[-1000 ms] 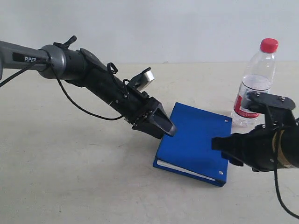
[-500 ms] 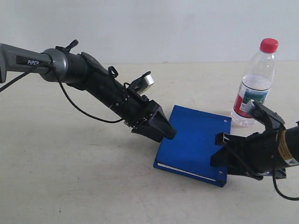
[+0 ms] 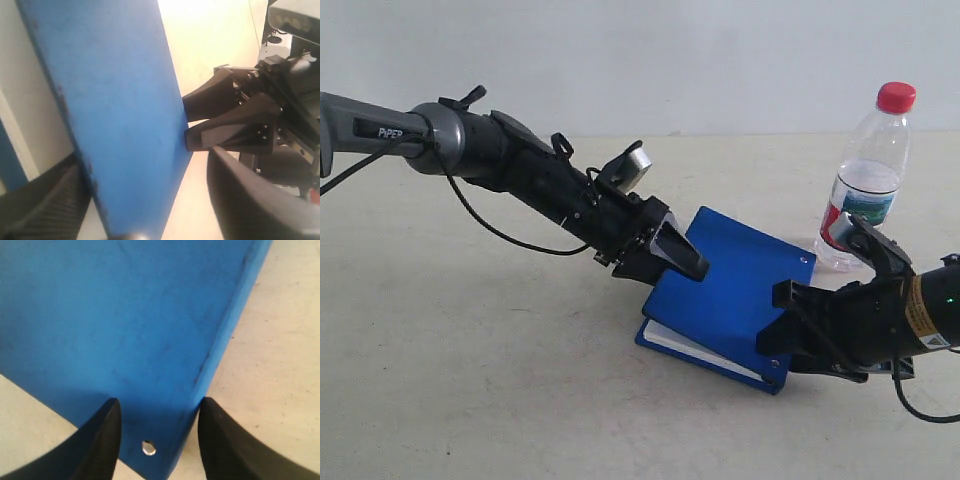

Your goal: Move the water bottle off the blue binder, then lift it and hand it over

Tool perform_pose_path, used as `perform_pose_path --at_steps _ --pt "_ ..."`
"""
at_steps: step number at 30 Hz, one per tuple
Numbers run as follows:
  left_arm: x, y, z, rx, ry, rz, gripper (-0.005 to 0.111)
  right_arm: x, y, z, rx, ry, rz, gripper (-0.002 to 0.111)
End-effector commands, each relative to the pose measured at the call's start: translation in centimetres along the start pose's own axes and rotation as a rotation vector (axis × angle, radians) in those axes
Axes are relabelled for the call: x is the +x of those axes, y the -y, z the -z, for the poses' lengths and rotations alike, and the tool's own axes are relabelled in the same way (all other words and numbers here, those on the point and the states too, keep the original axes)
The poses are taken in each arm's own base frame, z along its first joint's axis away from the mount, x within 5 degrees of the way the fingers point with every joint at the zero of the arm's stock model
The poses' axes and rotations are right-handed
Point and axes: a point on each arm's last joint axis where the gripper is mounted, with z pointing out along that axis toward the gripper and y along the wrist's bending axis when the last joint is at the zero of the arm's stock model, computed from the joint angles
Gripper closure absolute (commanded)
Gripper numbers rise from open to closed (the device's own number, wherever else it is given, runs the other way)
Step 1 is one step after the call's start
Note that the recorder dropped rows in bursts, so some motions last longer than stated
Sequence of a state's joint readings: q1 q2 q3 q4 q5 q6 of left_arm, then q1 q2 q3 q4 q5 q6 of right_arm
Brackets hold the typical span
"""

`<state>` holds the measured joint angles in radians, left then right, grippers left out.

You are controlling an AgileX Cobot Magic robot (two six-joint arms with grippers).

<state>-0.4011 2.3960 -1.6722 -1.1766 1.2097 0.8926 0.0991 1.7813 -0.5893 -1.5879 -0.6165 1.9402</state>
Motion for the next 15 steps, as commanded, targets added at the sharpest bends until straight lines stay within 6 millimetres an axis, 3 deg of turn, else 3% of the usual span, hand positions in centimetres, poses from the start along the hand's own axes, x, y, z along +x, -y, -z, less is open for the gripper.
perform_pose_path --at_steps 1,5,6,10,15 --pt "0.1 -0.2 -0.5 0.019 -0.008 0.012 0.057 -0.3 -0.3 0.0 -0.018 0.010 0.008 0.065" --pt "0.3 -0.5 -0.7 0.019 -0.015 0.018 0.098 -0.4 -0.3 0.0 -0.020 0.011 0.030 0.065" --pt "0.3 -0.5 -0.7 0.018 -0.015 0.006 0.102 -0.4 -0.3 0.0 -0.020 0.011 0.035 0.065" --pt "0.2 -0.5 -0.3 0.013 -0.010 0.004 0.102 -0.4 -0.4 0.1 -0.021 0.014 0.056 0.065" --pt "0.3 0.2 2.9 -0.098 -0.052 -0.019 0.102 -0.4 -0.5 0.1 -0.036 0.010 0.090 0.065"
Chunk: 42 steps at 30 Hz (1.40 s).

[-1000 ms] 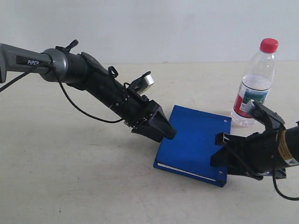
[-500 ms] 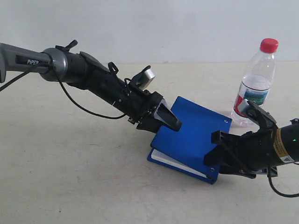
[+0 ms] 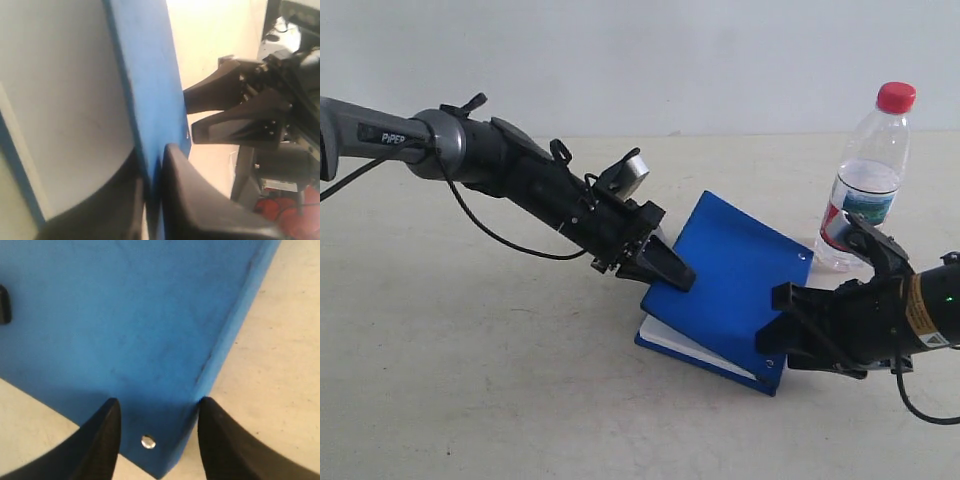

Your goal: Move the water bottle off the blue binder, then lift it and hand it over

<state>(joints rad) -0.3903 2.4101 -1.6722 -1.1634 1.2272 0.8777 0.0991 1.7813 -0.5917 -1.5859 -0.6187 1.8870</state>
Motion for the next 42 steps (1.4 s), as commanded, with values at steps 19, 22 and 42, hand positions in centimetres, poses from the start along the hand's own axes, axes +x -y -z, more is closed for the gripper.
perform_pose_path --at_steps 19,22,42 --pt "4.0 8.2 7.6 -0.099 0.033 -0.185 0.102 -1.6 -1.4 0.1 -0.100 -0.001 0.183 0.035" --pt "3.8 9.6 8.3 -0.099 0.060 -0.214 0.102 -1.5 -1.3 -0.5 -0.132 -0.002 0.181 0.035" --pt "3.5 11.6 9.3 -0.084 0.116 -0.265 0.102 -1.6 -2.2 -2.7 -0.584 0.116 0.127 0.040"
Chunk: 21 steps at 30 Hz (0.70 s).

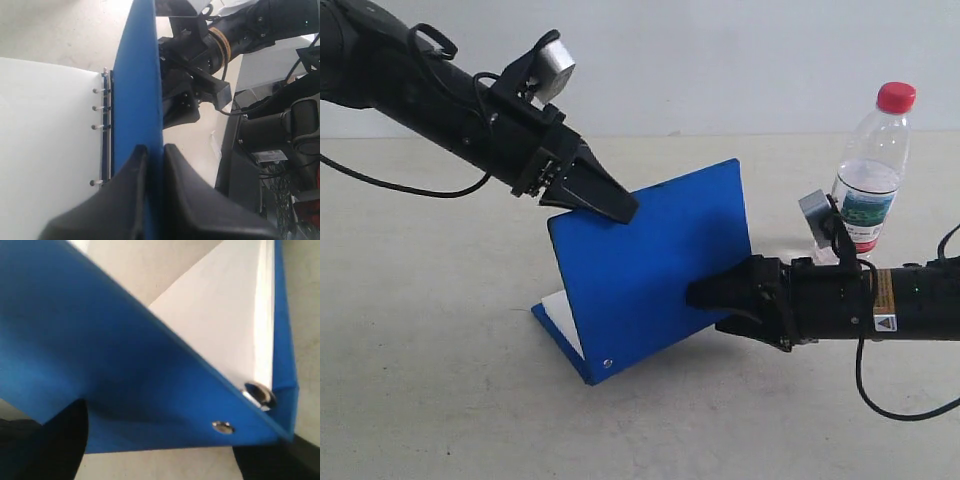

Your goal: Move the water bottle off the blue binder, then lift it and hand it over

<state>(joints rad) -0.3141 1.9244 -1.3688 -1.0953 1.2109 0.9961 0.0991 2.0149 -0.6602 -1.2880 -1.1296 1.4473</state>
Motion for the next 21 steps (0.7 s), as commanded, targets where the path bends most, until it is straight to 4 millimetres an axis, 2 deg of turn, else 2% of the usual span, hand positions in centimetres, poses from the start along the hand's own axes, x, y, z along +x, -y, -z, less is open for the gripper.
perform_pose_path --at_steps 1,2,3,4,5,6,8,12,14,18,21 --pt "0.1 0.5 -0.1 0.009 -0.014 -0.007 0.102 -0.5 -1.0 0.1 -0.091 0.040 0.023 0.041" --pt "0.3 0.3 -0.1 -0.006 -0.037 -0.002 0.101 -0.5 -1.0 0.1 -0.091 0.040 0.023 0.044" --pt "0.9 -0.2 -0.2 -0.052 -0.097 0.012 0.095 -0.5 -1.0 0.1 -0.091 0.040 0.023 0.055" --pt "1.1 -0.8 -0.3 -0.095 -0.116 0.024 0.091 -0.5 -1.0 0.1 -0.090 0.040 0.026 0.061" --pt "1.7 -2.0 -0.7 -0.151 -0.145 0.048 0.081 -0.5 -1.0 0.1 -0.090 0.040 0.038 0.074" --pt "2.4 -3.1 -1.3 -0.181 -0.166 0.068 0.072 -0.5 -1.0 0.1 -0.090 0.041 0.051 0.083" --pt "3.6 -4.7 -2.4 -0.189 -0.204 0.108 0.063 -0.5 -1.0 0.1 -0.090 0.042 0.064 0.092" --pt "5.1 -7.1 -4.2 -0.177 -0.250 0.174 0.061 -0.5 -1.0 0.1 -0.089 0.041 0.118 0.093" --pt "5.2 -7.9 -4.6 -0.210 -0.235 0.179 0.061 -0.4 -1.0 0.1 -0.089 0.040 0.142 0.093" --pt "4.8 -8.8 -4.5 -0.302 -0.173 0.163 0.061 -0.3 -1.0 0.1 -0.091 0.028 0.152 0.107" --pt "4.5 -9.3 -4.4 -0.350 -0.142 0.138 0.059 -0.3 -1.0 0.1 -0.093 0.021 0.160 0.108"
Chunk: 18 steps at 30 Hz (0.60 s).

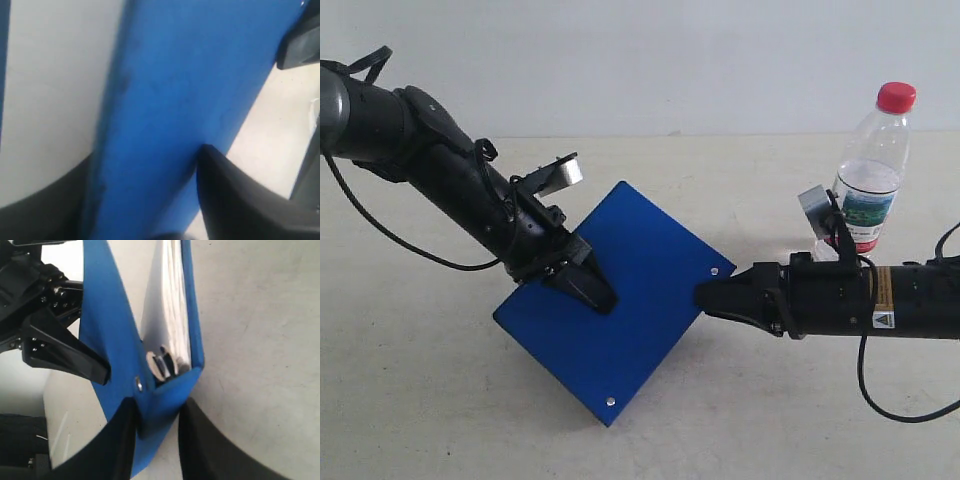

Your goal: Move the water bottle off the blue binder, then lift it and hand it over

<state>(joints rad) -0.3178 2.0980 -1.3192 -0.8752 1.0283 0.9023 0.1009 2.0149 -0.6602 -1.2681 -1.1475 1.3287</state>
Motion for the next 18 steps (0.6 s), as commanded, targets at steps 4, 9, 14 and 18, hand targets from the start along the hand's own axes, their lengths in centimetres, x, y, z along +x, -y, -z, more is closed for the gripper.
perform_pose_path --at_steps 4,9,14,18 --pt "-0.8 -1.9 -0.6 -0.170 0.103 -0.004 0.042 -0.2 -0.9 0.1 -0.078 0.006 0.052 0.108" --pt "-1.2 -2.1 -0.5 -0.192 0.146 0.012 0.026 -0.2 -0.9 0.1 -0.079 0.002 0.059 0.108" --pt "-1.7 -2.5 -0.2 -0.254 0.202 0.013 0.026 -0.1 -0.9 0.1 -0.079 0.000 0.059 0.108" --pt "-2.6 -2.4 0.9 -0.309 0.298 -0.013 0.026 -0.1 -0.9 0.1 -0.080 -0.002 0.060 0.108"
